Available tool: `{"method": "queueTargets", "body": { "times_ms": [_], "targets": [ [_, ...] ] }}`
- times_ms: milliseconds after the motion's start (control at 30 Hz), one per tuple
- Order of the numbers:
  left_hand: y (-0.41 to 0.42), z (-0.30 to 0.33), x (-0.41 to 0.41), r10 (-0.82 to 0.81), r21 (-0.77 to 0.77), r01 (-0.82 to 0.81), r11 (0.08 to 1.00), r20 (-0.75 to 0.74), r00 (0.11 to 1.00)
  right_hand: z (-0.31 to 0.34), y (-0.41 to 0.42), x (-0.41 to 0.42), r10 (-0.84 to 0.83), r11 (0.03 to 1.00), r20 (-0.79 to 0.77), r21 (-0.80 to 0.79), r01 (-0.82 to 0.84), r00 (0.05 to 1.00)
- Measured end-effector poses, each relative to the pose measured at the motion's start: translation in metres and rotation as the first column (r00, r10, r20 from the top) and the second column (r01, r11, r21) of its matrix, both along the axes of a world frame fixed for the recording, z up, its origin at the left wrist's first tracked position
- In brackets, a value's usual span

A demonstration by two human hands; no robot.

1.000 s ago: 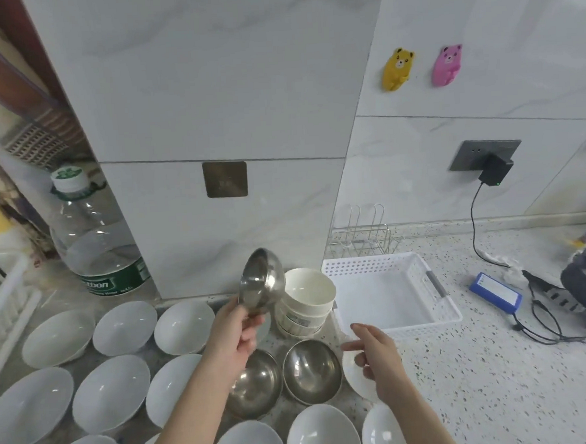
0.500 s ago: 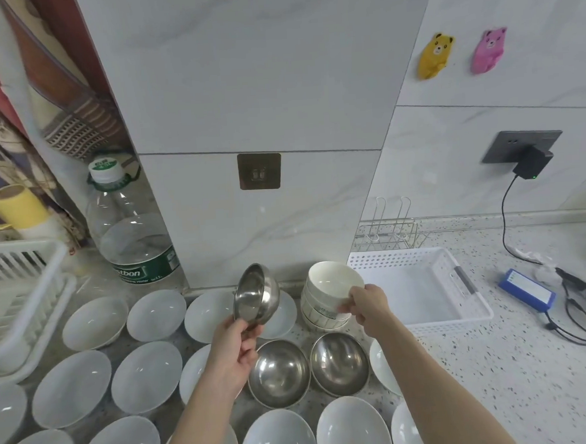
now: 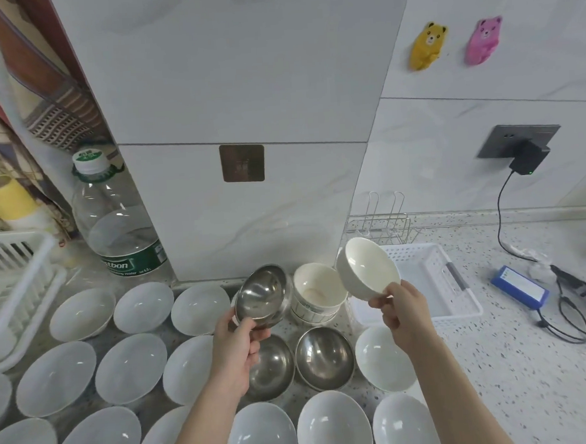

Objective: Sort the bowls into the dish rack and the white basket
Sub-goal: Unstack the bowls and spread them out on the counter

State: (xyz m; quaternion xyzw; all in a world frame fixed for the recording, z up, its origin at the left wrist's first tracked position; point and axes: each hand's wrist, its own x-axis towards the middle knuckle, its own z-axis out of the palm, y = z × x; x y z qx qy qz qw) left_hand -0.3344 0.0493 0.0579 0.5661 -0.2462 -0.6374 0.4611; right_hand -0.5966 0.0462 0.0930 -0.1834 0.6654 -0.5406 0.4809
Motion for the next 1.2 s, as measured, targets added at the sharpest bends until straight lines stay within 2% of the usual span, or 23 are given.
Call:
{"method": "queueTargets", "body": {
  "times_ms": [267,533,767,967,1200],
  "targets": [
    [0.035,0.005,-0.068,0.033,-0.089,-0.021,0.996,0.142,0.989,-0.012,0.046,-0.076,-0.089,0.996,-0.016,0.012,0.089,0.996],
    [0.066,0.002,-0.159,0.035,-0.09,-0.023,0.996,0.141,0.989,-0.037,0.095,-0.162,-0.106,0.991,-0.034,0.073,0.108,0.994],
    [0.088,-0.004,-0.213,0.04,-0.081,-0.029,0.996,0.133,0.99,-0.058,0.133,-0.203,0.098,0.988,-0.145,0.133,-0.078,0.985],
    [0.105,-0.011,-0.232,0.068,-0.074,-0.055,0.996,0.182,0.981,-0.083,0.138,-0.205,0.288,0.943,-0.143,0.212,-0.255,0.947],
    [0.113,-0.02,-0.228,0.122,-0.043,-0.116,0.992,0.206,0.971,-0.098,0.12,-0.195,0.408,0.901,-0.129,0.216,-0.376,0.904]
  ]
}}
